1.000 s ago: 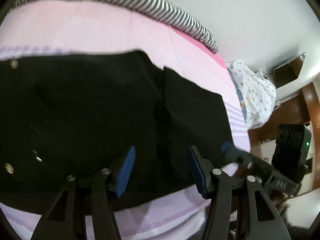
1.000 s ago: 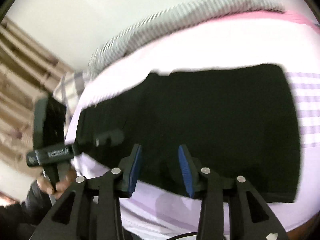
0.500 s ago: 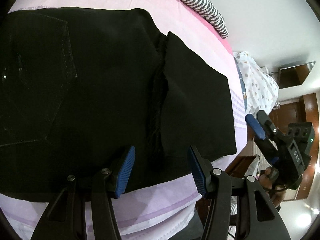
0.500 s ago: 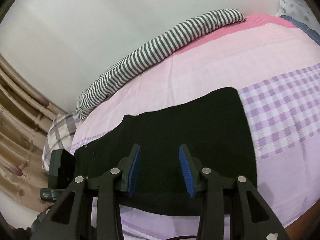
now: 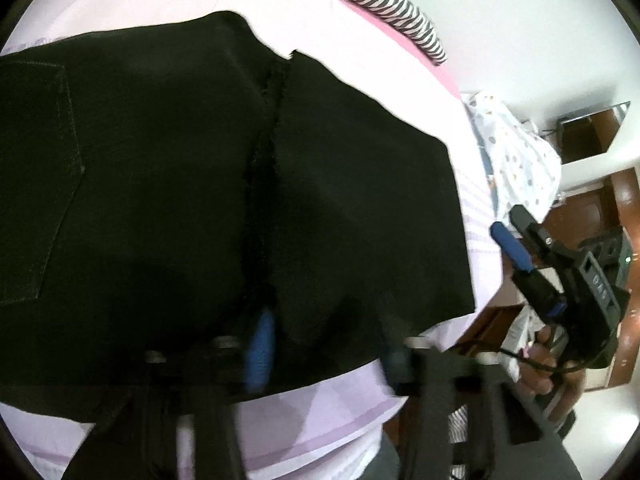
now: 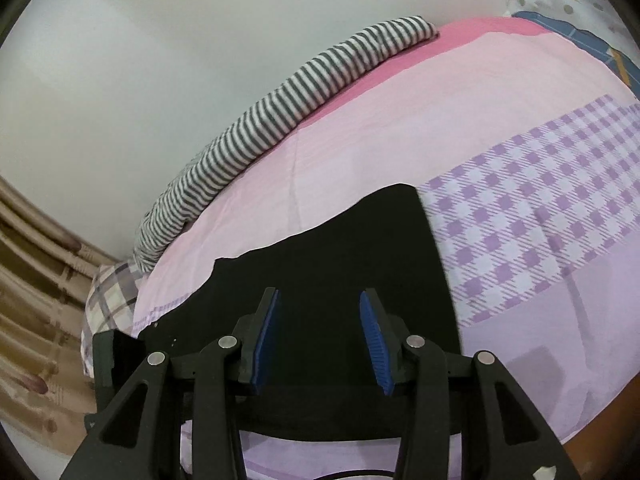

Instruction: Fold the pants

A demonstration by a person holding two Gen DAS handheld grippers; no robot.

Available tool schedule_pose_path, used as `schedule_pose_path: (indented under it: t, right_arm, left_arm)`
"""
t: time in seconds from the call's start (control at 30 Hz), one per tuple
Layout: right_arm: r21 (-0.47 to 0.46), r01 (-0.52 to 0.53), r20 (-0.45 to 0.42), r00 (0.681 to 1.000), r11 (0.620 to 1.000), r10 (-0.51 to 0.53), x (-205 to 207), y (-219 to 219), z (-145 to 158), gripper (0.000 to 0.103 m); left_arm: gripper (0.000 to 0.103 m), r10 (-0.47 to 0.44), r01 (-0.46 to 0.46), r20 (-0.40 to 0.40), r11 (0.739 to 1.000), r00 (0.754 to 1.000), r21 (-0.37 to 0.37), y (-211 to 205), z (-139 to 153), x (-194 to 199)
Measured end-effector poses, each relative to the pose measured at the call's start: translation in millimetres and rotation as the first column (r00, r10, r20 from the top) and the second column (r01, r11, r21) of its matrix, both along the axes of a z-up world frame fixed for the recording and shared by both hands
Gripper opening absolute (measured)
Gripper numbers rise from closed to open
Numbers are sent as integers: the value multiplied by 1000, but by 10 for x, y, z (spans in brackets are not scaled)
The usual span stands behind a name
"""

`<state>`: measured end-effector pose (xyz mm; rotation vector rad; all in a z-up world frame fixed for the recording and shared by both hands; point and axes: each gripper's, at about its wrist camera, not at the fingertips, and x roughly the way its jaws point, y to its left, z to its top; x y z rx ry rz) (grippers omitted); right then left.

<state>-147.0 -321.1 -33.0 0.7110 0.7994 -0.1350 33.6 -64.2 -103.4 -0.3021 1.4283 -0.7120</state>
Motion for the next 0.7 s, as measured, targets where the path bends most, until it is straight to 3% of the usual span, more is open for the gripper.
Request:
schedule_pose_path:
  t: [0.07,0.13,0.4,0.7]
  right_arm:
    - [3,11,-12,1000,1000,-11,-1,-23,-23,40]
    - [16,13,-30,999,1000,-12,11,-38,-58,40]
    - [-38,14,-88,996,999,-17,6,-10,-97,40]
    - [-131,-88,-266,963,987,50,56,156,-342,40]
  left_arm:
    - [17,23,-23,-8,1000,1000,-5,52,-29,8]
    - [14,39,-39,-8,999,999,-1,73,-39,4]
    - [9,4,-6,63,999,998,45,12,172,-111]
    - [8,31,-31,-7,997,999,67,112,17,-117]
